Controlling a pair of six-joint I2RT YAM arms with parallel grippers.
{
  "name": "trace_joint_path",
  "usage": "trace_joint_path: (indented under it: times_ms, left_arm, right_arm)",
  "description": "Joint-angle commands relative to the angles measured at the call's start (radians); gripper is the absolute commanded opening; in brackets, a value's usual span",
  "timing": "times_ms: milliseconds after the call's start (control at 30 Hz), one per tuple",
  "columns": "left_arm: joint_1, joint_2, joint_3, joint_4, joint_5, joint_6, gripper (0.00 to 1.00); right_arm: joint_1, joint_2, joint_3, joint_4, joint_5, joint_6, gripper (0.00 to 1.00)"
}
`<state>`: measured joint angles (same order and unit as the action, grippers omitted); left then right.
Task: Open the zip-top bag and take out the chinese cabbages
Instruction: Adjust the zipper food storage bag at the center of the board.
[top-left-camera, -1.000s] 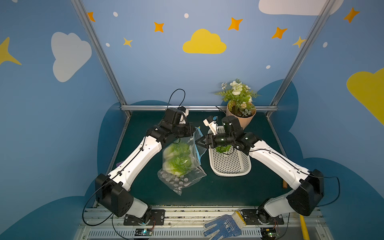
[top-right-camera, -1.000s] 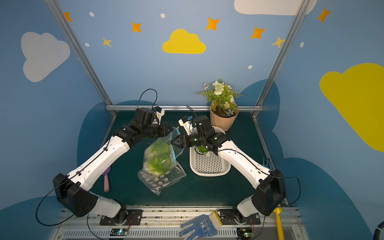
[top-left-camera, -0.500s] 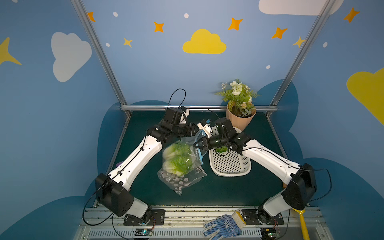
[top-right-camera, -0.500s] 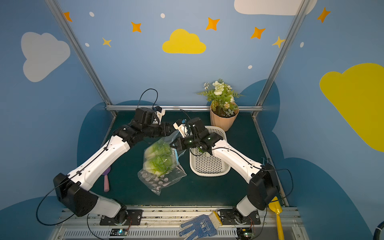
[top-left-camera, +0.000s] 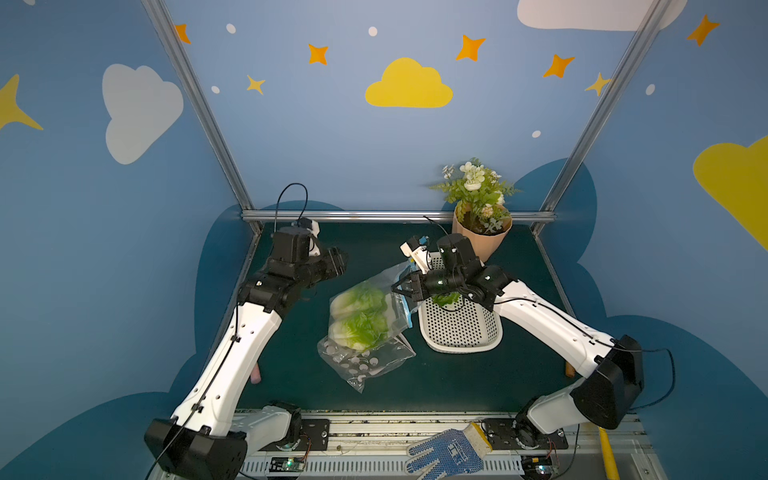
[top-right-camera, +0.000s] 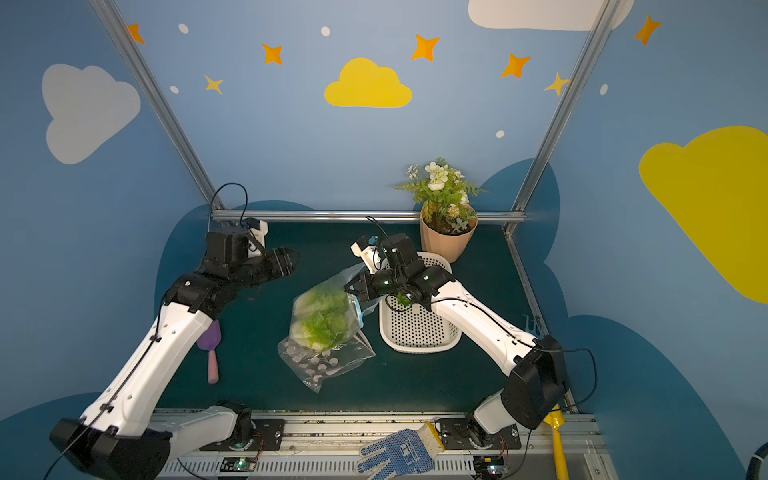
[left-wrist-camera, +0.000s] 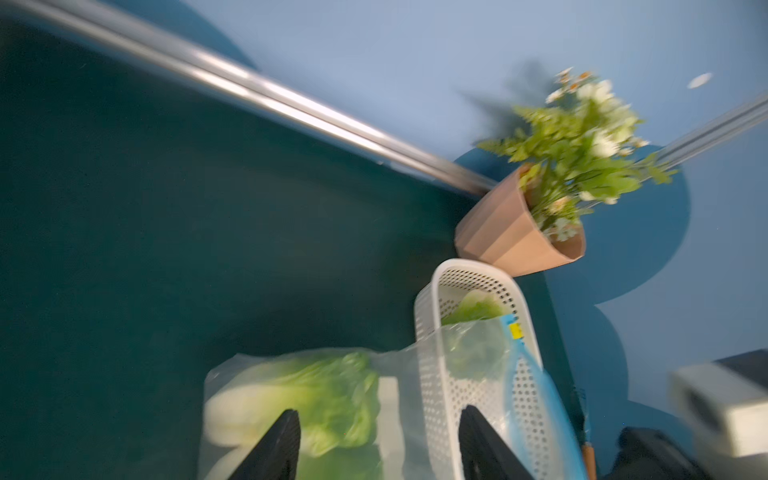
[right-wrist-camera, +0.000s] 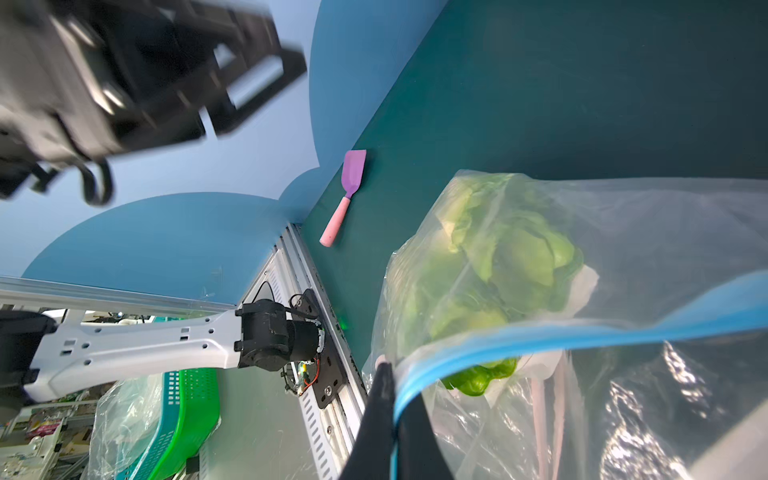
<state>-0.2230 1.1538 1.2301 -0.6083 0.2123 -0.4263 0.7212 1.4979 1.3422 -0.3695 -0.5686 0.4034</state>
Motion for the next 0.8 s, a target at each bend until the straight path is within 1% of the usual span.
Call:
trace_joint_path:
  times_ms: [0,100,133,200,333,400,567,667,767]
  left_arm:
    - [0.054,-0.021,-0.176,-0.053,0.055,-0.085,0.62]
    - [0.076,-0.063,-0.348,0.075,0.154,-0.181,0.64]
    - [0.078,-0.068,-0.391,0.109,0.167,-0.206,0.64]
    - [0.079,-0.073,-0.459,0.144,0.162,-0.253,0.64]
    - [0.088,-0.087,-0.536,0.152,0.113,-0.286,0.65]
    - [0.089,-0.102,-0.582,0.195,0.102,-0.303,0.67]
    - [0.108,-0.093,-0.645,0.328,0.063,-0.309,0.68]
    - [0.135,-0.043,-0.636,0.376,0.102,-0.308,0.68]
    - [0.137,0.013,-0.617,0.404,0.137,-0.287,0.68]
  right_arm:
    - [-0.017,-0.034,-0.01,-0.007,-0.001,-0.016,0.0]
    - [-0.028,-0.043,-0.035,-0.009,-0.004,-0.007,0.0]
    - [-0.03,-0.046,-0.042,-0.008,-0.003,-0.004,0.0]
    - [-0.037,-0.056,-0.061,-0.006,-0.003,0.003,0.0]
    - [-0.047,-0.074,-0.084,-0.008,0.001,0.008,0.0]
    - [-0.053,-0.083,-0.093,-0.013,0.0,0.009,0.0]
    - [-0.06,-0.095,-0.112,-0.017,-0.004,0.019,0.0]
    - [-0.062,-0.102,-0.12,-0.02,-0.005,0.028,0.0]
    - [-0.062,-0.114,-0.132,-0.02,0.004,0.032,0.0]
